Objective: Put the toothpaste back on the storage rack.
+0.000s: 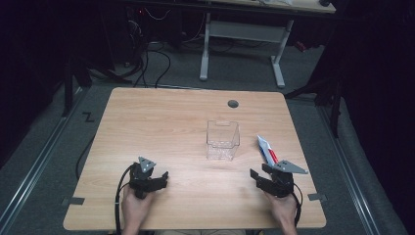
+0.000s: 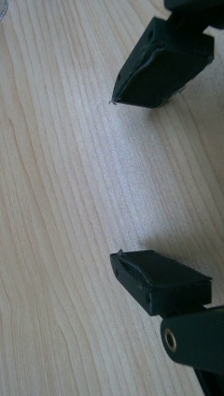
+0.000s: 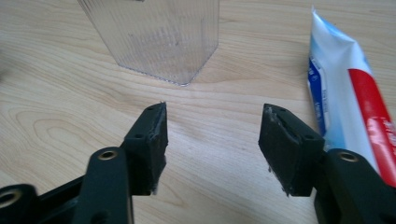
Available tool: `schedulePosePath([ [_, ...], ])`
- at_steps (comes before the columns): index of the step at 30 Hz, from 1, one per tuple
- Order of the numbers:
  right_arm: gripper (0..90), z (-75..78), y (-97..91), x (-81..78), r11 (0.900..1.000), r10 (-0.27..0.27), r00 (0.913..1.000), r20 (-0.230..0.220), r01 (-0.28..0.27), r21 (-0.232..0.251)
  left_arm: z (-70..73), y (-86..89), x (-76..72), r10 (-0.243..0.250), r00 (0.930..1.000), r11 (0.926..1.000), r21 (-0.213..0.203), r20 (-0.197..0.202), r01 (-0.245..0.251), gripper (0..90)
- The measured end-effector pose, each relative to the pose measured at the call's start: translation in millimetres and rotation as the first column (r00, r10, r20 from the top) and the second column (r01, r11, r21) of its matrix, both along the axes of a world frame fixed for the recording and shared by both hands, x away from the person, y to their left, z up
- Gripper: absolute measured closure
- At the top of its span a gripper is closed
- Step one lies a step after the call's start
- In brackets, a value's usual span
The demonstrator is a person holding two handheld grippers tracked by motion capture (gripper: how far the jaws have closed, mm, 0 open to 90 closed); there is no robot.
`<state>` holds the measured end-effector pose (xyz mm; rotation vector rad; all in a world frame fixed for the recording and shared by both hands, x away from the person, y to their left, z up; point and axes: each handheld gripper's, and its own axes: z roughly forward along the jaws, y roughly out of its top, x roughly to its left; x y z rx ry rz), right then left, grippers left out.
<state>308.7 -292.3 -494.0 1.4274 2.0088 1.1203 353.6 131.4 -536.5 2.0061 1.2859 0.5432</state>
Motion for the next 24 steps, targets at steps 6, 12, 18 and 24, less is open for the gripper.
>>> schedulePosePath([
  [6,47.5,3.6,-12.1,-4.5,0.9998,-0.018,0.9998,-0.007,0.018,0.012,0.0,0.0,-0.1,0.000,1.0000,1.0000,0.000,0.000,0.000,19.4],
  [12,48.4,3.7,-20.0,-5.6,0.9983,-0.047,0.9987,-0.022,0.048,0.032,0.0,0.0,-0.1,0.000,1.0000,1.0000,0.000,0.000,0.000,19.5],
  [18,48.3,5.2,-24.1,-5.5,0.9979,-0.055,0.9979,-0.033,0.056,0.031,0.0,0.0,-0.1,0.000,1.0000,1.0000,0.000,0.000,0.000,19.4],
  [24,47.2,9.8,-26.9,-4.7,0.9984,-0.050,0.9982,-0.031,0.051,0.026,0.0,0.0,0.0,0.000,1.0000,1.0000,0.000,0.000,0.000,19.4],
])
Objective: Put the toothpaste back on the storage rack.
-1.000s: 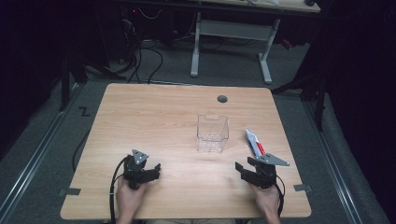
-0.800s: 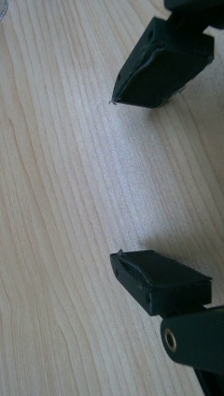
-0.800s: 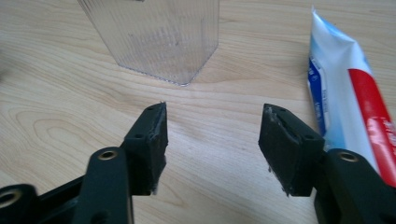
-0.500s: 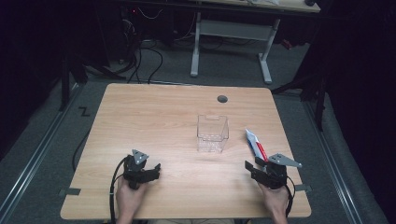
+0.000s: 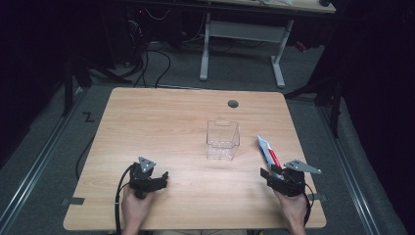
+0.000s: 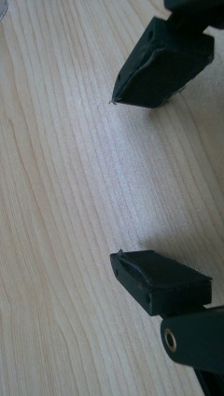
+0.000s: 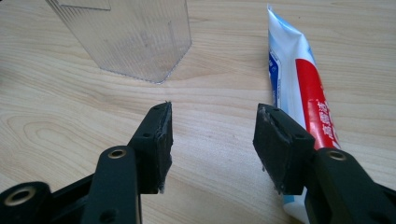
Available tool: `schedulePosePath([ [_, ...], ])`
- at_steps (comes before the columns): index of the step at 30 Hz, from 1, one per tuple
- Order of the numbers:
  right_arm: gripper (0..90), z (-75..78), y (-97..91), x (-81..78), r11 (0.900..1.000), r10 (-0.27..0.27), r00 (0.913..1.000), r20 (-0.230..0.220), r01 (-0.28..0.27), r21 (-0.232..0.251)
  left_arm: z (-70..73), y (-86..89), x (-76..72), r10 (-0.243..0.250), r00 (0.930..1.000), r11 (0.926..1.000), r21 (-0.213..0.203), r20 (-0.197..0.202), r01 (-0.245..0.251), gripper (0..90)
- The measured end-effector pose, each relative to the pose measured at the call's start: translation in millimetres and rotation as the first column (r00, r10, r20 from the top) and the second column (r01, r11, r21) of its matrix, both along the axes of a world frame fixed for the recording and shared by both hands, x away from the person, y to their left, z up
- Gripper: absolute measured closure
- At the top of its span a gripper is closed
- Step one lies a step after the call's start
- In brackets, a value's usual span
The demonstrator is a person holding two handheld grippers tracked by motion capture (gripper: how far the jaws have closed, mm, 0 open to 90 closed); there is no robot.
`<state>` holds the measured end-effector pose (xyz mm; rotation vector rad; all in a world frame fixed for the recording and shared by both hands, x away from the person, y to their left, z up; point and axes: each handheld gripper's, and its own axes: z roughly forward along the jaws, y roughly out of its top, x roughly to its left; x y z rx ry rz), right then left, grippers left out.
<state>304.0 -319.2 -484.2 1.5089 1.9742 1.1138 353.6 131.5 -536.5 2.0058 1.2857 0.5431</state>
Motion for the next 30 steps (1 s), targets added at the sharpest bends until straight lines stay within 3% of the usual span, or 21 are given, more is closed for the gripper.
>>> schedulePosePath([
  [12,52.3,9.9,-8.4,5.9,0.9996,0.020,0.9998,0.004,-0.020,-0.022,0.0,0.0,0.0,0.000,1.0000,1.0000,0.000,0.000,0.000,19.4],
  [16,52.4,14.8,-12.5,10.5,0.9997,-0.004,1.0000,0.000,0.004,-0.026,0.0,0.0,0.0,0.000,1.0000,1.0000,0.000,0.000,0.000,19.4],
  [30,55.5,29.0,-23.7,41.9,0.9924,-0.032,0.9983,-0.048,0.026,-0.120,0.0,-0.1,0.0,0.000,1.0000,1.0000,0.000,0.000,0.000,19.5],
])
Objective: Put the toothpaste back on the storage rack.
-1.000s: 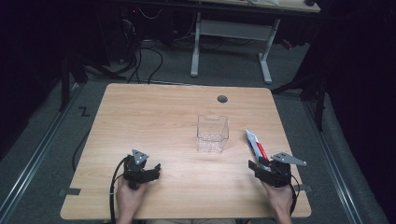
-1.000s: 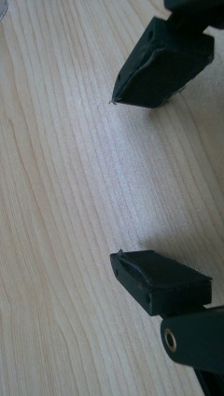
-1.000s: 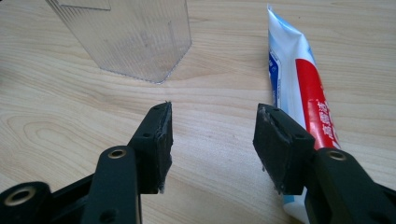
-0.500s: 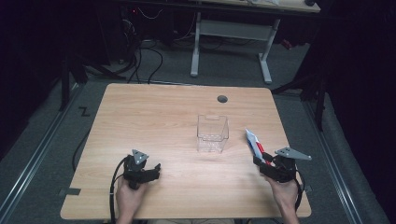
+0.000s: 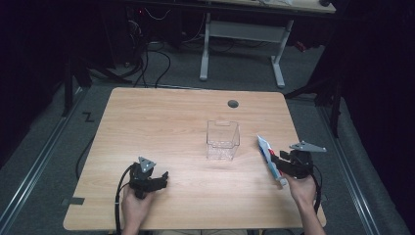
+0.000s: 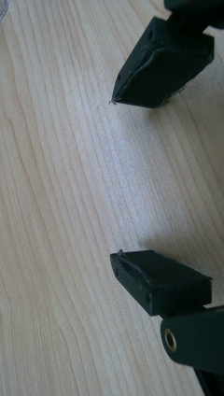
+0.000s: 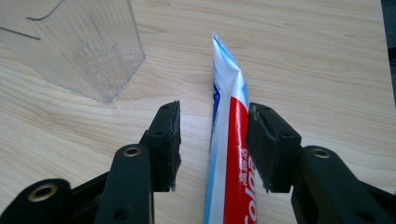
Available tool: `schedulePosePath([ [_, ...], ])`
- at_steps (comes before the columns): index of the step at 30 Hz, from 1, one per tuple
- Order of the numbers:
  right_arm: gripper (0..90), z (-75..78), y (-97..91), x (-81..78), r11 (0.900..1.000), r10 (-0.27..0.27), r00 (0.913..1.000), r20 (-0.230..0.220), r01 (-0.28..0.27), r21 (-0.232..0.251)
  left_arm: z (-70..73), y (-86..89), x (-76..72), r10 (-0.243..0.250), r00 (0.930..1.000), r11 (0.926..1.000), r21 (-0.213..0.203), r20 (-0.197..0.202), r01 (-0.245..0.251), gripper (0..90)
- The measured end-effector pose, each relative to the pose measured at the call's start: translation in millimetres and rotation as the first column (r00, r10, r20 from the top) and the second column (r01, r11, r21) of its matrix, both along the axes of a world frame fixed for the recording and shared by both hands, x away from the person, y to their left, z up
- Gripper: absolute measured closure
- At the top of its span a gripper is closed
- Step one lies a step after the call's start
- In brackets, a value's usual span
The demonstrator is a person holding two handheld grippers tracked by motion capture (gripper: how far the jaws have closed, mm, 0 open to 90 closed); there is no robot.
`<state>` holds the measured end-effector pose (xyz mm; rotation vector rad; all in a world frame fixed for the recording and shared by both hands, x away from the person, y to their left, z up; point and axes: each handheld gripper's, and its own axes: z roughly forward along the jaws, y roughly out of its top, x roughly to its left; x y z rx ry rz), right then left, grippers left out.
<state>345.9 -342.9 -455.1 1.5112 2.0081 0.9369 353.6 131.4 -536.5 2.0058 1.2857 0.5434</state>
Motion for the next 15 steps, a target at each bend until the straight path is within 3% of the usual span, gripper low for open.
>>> schedulePosePath([
  [15,54.8,1.9,4.9,29.4,0.9989,-0.006,0.9993,-0.036,0.004,-0.046,0.0,0.0,0.0,0.000,1.0000,1.0000,0.000,0.000,0.000,19.4],
])
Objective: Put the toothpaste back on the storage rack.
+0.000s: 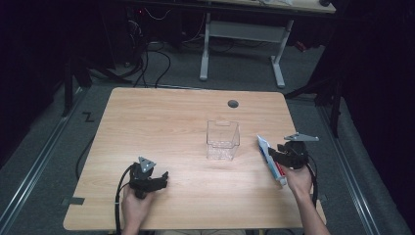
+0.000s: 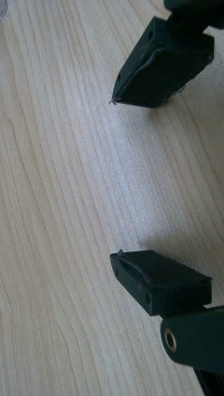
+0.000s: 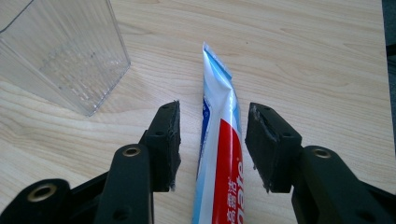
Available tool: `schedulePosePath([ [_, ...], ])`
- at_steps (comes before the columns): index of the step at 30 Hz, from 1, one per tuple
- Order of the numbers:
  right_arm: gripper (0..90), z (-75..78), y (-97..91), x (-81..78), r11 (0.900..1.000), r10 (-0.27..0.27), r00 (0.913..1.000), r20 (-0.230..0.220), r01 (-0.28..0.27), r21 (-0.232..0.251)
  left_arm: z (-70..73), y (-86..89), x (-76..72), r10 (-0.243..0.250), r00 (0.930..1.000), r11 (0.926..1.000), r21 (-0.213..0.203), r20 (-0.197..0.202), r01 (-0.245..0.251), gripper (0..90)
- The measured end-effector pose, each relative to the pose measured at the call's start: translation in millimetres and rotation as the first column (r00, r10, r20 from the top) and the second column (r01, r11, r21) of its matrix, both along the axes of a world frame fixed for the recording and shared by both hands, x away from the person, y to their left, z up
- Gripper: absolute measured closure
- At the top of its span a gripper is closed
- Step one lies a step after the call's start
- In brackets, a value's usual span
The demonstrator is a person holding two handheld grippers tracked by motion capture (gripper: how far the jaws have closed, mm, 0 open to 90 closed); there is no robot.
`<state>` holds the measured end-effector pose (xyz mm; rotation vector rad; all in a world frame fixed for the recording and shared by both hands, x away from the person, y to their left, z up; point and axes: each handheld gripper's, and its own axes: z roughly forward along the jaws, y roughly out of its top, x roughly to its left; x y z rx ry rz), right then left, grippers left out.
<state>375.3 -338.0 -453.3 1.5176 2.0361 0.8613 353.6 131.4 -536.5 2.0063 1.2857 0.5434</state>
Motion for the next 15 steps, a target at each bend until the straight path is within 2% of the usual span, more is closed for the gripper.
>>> schedulePosePath([
  [4,53.6,-0.2,1.6,8.1,0.9997,-0.003,0.9997,-0.025,0.002,-0.024,0.0,0.0,0.0,0.000,1.0000,1.0000,0.000,0.000,0.000,19.4],
  [15,52.0,3.4,7.5,26.6,0.9980,0.000,0.9990,-0.044,-0.002,-0.064,0.0,0.0,0.0,0.000,1.0000,1.0000,0.000,0.000,0.000,19.4],
])
